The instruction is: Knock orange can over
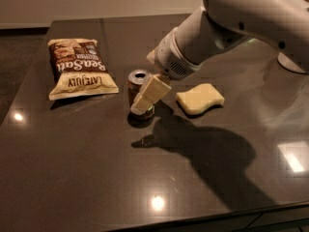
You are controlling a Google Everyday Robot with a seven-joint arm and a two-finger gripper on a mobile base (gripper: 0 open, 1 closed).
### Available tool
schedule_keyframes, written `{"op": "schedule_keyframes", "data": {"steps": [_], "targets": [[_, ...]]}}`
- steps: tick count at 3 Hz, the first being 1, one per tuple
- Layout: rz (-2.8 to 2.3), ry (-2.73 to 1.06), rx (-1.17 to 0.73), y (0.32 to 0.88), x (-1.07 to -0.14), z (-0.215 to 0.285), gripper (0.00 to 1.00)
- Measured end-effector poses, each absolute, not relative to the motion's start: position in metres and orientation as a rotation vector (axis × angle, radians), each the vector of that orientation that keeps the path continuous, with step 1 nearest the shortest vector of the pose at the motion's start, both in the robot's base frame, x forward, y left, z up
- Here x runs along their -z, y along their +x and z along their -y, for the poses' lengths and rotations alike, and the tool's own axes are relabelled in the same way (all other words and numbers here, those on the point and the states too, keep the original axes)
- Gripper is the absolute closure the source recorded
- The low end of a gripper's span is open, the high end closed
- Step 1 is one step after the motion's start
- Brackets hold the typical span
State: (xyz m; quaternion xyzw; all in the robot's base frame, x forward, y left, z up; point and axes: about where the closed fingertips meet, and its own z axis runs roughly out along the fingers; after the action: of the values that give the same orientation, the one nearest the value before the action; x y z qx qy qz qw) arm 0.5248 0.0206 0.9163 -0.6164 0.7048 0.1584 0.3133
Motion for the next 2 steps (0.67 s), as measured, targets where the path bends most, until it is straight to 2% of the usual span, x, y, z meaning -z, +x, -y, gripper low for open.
{"op": "schedule_keyframes", "data": {"steps": [2], "targets": [[-1.821, -1.629, -0.465, 0.5254, -0.9161, -0.0309, 0.6]]}}
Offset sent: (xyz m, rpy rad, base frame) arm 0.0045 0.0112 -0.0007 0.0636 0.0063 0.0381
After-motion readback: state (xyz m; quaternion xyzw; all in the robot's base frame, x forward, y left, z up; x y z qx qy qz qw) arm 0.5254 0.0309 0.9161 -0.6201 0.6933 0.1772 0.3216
